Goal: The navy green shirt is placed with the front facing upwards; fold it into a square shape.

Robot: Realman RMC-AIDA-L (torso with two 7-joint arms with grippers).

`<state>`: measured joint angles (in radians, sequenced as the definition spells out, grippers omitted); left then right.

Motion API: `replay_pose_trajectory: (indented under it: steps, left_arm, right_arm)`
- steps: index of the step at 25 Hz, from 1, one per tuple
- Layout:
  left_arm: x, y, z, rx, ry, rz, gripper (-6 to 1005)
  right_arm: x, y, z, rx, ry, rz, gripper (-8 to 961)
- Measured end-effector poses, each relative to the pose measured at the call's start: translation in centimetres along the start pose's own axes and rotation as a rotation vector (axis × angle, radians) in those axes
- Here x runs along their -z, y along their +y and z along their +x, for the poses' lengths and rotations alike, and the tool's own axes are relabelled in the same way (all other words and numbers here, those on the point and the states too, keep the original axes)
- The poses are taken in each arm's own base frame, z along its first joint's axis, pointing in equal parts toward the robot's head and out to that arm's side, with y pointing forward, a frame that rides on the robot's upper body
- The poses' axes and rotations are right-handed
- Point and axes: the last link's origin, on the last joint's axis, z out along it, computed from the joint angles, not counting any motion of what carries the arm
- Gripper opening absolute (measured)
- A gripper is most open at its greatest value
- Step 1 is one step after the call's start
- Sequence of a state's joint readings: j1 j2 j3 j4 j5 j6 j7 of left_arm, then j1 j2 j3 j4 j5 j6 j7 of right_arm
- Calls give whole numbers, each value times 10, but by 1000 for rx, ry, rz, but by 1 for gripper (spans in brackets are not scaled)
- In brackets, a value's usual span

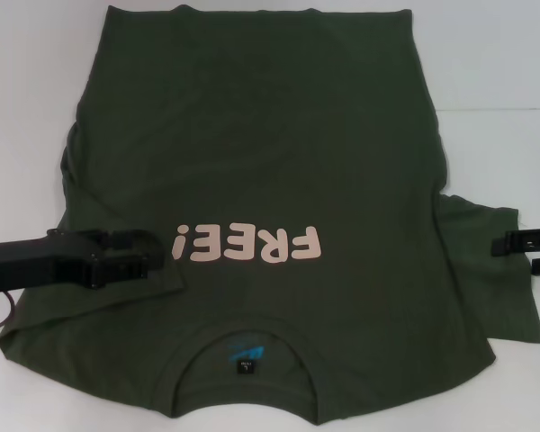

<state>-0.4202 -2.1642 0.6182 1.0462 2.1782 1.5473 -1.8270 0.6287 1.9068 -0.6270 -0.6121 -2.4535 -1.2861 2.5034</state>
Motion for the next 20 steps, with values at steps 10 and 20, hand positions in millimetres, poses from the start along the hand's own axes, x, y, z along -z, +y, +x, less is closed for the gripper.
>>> replay_pose_trajectory:
  steps: [10,20]
  left_arm:
    - [0,-1,0,0,3,10,733]
    - [-1,-1,1,5,13,5,734]
  right_arm:
    - [-10,5,3,0,-3,-3,926]
    - [-16,18,1,37,-48,-75,927]
